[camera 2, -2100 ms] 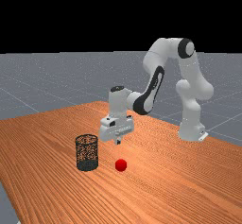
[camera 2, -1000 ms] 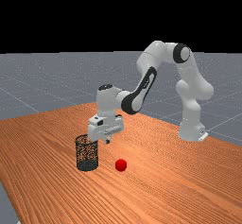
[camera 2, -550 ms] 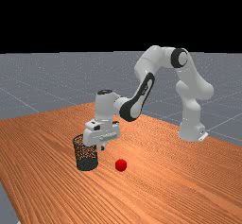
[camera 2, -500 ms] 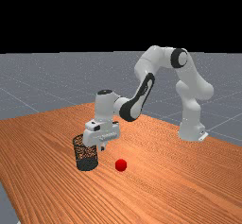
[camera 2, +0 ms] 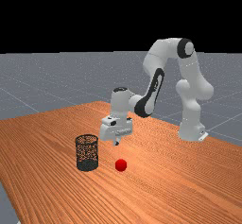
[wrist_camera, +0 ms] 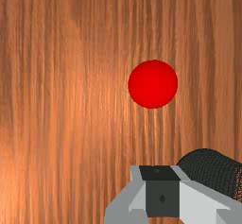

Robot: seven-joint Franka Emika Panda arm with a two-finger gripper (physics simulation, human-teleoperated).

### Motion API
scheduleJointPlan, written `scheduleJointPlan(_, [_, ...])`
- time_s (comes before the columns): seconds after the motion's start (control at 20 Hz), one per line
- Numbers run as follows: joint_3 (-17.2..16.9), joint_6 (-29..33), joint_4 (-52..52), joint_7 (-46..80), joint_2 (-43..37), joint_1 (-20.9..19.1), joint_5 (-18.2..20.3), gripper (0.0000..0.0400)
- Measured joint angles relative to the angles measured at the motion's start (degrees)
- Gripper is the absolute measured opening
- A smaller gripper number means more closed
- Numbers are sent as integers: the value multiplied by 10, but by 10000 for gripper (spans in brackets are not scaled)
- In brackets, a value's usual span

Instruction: Put the ball into the container

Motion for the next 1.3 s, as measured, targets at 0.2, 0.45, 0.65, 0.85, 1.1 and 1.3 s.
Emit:
scheduleJointPlan(0.2, [-3,19,-47,3,-28,0,-2,157])
scheduleJointPlan(0.45, [-9,34,-47,11,-15,7,-12,380])
scheduleJointPlan(0.65, [-5,48,-38,5,14,3,-6,397])
scheduleJointPlan(0.85, [-5,71,-27,6,52,4,-6,400])
scheduleJointPlan(1.1, [-5,108,-3,7,116,4,-6,400])
scheduleJointPlan(1.3, [7,135,11,2,127,-9,0,400])
